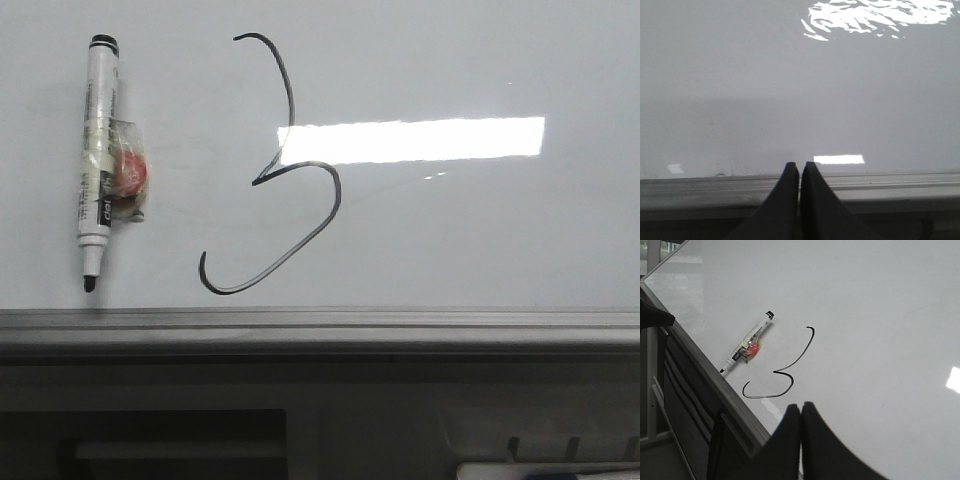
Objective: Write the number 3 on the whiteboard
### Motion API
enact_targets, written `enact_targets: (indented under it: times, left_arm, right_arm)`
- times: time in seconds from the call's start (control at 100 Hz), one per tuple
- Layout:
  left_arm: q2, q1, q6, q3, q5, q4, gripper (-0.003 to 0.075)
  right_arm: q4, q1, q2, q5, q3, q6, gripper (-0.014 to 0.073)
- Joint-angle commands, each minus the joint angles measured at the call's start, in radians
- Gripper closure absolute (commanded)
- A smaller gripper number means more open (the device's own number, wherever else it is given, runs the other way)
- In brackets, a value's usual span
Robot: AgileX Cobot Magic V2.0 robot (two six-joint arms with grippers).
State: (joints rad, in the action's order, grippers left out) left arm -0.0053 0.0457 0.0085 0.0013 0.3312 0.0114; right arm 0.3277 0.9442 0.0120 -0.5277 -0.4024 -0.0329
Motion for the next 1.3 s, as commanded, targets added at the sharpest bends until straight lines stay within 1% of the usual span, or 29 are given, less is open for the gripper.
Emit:
enact_targets:
  times: [0.0,0.11,0.19,0.31,0.38,0.52,0.58,0.61,0.77,0.88,0.95,1.06,1.17,1.29]
  left_arm:
    - [-0.023,-0.003,-0.008,0.011,-0.055,-0.011,0.0741]
    - [-0.023,-0.003,-0.008,0.011,-0.055,-0.011,0.0741]
    - [-0.023,-0.003,-0.008,0.011,-0.055,-0.011,0.0741]
    - [-0.023,-0.003,-0.008,0.011,-0.055,-0.011,0.0741]
    - [-0.023,-0.003,-0.008,0.011,-0.055,-0.011,0.0741]
    - [-0.023,-0.003,-0.008,0.011,-0.055,-0.011,0.0741]
    - [-0.023,-0.003,-0.008,0.011,-0.055,-0.011,0.0741]
    - [-0.023,-0.003,-0.008,0.011,-0.055,-0.011,0.0741]
    - [-0.023,-0.003,-0.008,0.011,-0.055,-0.011,0.0741]
    - [-0.023,-0.003,-0.008,0.011,-0.055,-0.011,0.0741]
    - [-0.023,-0.003,-0.008,0.011,-0.055,-0.011,0.0741]
    - [-0.023,-0.003,-0.008,0.011,-0.055,-0.011,0.0741]
    - [-0.023,-0.003,-0.008,0.011,-0.055,-0.011,0.0741]
    - [-0.023,-0.003,-0.008,0.011,-0.055,-0.011,0.0741]
  right_arm:
    - [0.015,-0.005,-0.012,0.08,-0.022,0.002,0.0635]
    - [-0.014,-0.019,-0.012,0.088,-0.021,0.002,0.0635]
    - [-0.015,-0.047,-0.012,0.13,-0.011,0.002,0.0635]
    - [-0.018,-0.138,-0.013,0.227,0.012,0.002,0.0635]
    - [-0.018,-0.198,-0.013,0.254,0.02,0.002,0.0635]
    - [-0.018,-0.381,-0.013,0.259,0.02,0.002,0.0635]
    - [-0.025,-0.49,-0.013,0.257,0.02,0.002,0.0635]
    - [-0.027,-0.523,-0.013,0.257,0.02,0.002,0.0635]
    - [-0.028,-0.768,-0.013,0.257,0.02,0.002,0.0635]
    - [-0.028,-0.892,-0.013,0.257,0.02,0.002,0.0635]
    - [-0.028,-0.953,-0.013,0.257,0.023,0.002,0.0635]
    - [-0.08,-0.994,-0.013,0.284,0.049,0.002,0.0635]
    - [-0.097,-0.994,-0.013,0.296,0.105,0.002,0.0635]
    - [-0.166,-0.994,-0.013,0.337,0.191,0.002,0.0635]
